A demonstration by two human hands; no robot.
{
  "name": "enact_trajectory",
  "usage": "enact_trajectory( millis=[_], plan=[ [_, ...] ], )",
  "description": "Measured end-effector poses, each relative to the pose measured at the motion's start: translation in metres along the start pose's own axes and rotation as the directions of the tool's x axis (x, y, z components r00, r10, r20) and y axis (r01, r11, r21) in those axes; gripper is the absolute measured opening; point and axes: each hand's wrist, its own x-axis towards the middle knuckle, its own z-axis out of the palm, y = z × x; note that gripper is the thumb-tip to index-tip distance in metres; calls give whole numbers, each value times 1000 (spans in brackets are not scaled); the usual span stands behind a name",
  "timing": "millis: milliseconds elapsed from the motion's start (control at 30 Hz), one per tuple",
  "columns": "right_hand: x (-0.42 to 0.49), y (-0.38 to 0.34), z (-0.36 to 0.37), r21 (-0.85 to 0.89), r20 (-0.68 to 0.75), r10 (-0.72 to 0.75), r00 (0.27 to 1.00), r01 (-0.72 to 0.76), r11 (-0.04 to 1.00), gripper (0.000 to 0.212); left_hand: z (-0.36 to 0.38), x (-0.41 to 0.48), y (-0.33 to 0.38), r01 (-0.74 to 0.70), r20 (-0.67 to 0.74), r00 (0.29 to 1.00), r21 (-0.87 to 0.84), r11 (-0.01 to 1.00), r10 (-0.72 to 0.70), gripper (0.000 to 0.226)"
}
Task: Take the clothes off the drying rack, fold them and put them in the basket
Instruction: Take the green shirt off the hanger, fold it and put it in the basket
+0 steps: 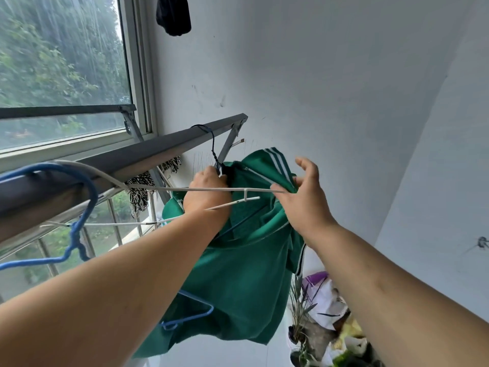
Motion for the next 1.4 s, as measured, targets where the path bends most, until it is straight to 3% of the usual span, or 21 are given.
enact_trajectory(
  millis=[67,167,267,367,433,467,533,567,600,700,767,800,867,967,1033,1067,1100,1167,1200,1300,1400],
  plan=[
    [-4,-3,3,-167,75,-173,982,183,969,75,0,-1,2,-7,6,1000,13,1000,7,30],
    [-9,-7,13,-381,119,-263,957,289,878,75,-2,-4,1,-27,5,1000,37,999,27,37],
    [-12,3,21,-327,93,-138,986,161,931,62,-1,-6,-3,-50,6,999,36,998,50,40],
    [-20,18,31,-206,121,127,985,-100,973,55,-3,-8,-1,-36,16,999,22,999,36,39],
    [-36,29,39,-307,123,200,972,-154,939,61,-4,-10,2,-22,43,999,33,999,20,41],
    [-45,33,45,-414,92,125,988,-76,907,65,-4,-12,3,-16,53,998,32,999,14,42],
    [-63,32,53,-507,101,-186,977,211,835,64,-4,-13,5,-7,62,998,13,1000,6,42],
    [-71,30,59,-476,158,-296,942,335,813,60,-3,-13,6,-1,62,998,1,1000,1,42],
    [-78,25,66,-398,256,-311,915,393,829,57,-3,-13,7,6,62,998,-11,1000,-6,42],
    [-95,9,84,-219,558,-135,819,303,928,51,-2,-12,9,19,63,998,-46,999,-16,40],
    [-96,1,92,-135,575,-129,808,249,959,22,-1,-13,11,18,57,998,-72,997,-14,40],
    [-97,3,95,-159,576,-187,796,333,929,12,-1,-12,11,17,50,999,-83,996,-13,41],
    [-99,-1,104,-278,577,-243,780,467,840,36,-2,-11,11,15,32,999,-98,995,-12,41],
    [-107,-6,105,-406,580,-421,697,696,592,37,-5,-10,8,8,1,1000,-123,992,-8,41],
    [-103,-9,103,-340,779,-361,512,829,444,44,-5,-11,7,8,-7,1000,-134,991,-9,44],
    [-102,-6,103,-306,852,-283,441,857,415,47,-5,-12,7,11,-8,1000,-136,991,-12,45],
    [-103,-4,100,-268,899,-195,392,846,461,45,-5,-11,7,17,-11,1000,-137,990,-19,44],
    [-106,-4,98,-326,918,-48,395,815,479,22,-3,-10,7,28,-21,999,-142,989,-31,41],
    [-108,0,100,-352,923,12,385,830,433,15,-3,-10,6,29,-27,999,-140,990,-33,40],
    [-106,15,91,-480,863,274,424,858,183,33,-2,-11,7,28,-29,999,-141,990,-32,40],
    [-95,27,69,-557,763,387,517,830,-10,42,-3,-10,7,27,-28,999,-102,994,-30,41]
  ],
)
